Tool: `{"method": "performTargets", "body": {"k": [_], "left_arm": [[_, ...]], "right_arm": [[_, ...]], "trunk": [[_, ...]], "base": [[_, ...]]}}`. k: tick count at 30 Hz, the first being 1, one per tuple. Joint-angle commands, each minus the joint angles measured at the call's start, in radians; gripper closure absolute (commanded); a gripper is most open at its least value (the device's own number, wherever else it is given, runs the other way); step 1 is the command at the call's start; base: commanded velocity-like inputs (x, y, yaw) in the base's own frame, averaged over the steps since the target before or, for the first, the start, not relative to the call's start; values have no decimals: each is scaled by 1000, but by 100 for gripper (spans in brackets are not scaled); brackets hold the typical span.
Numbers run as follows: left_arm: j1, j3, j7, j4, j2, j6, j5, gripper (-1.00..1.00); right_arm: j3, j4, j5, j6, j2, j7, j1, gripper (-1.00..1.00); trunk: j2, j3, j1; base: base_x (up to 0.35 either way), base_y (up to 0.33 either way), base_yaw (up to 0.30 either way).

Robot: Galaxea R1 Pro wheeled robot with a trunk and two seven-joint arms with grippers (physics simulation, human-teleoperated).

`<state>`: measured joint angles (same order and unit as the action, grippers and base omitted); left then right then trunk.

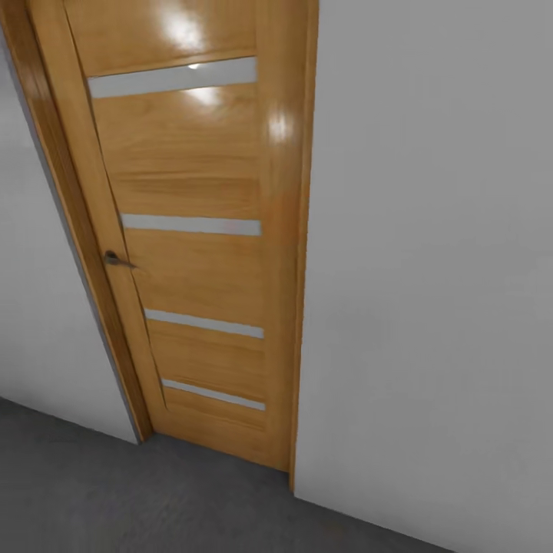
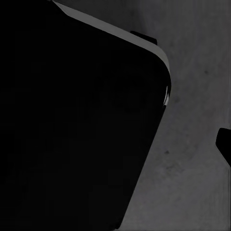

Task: Move the two storage containers from the living room to the garage. In the garage, place one container on the floor and stack the other container on top of it (either order is fine).

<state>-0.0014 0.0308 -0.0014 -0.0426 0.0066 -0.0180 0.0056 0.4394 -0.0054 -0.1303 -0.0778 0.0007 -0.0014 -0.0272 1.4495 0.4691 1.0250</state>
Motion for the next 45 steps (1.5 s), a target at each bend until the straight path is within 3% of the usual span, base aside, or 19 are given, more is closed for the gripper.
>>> {"method": "performTargets", "body": {"k": [1,24,31,45], "left_arm": [[0,3,0,0,0,-2,1,-100],[0,3,0,0,-1,-6,1,-100],[0,3,0,1,0,-44,1,-100],[0,3,0,1,1,-48,1,-100]], "right_arm": [[9,1,-10,-3,0,0,0,-100],[9,1,-10,-3,1,0,0,-100],[9,1,-10,-4,0,3,0,-100],[9,1,-10,-5,-1,3,0,-100]], "trunk": [[0,1,0],[0,1,0],[0,1,0],[0,1,0]], "base": [[0,0,294],[0,0,292],[0,0,80],[0,0,231]]}}
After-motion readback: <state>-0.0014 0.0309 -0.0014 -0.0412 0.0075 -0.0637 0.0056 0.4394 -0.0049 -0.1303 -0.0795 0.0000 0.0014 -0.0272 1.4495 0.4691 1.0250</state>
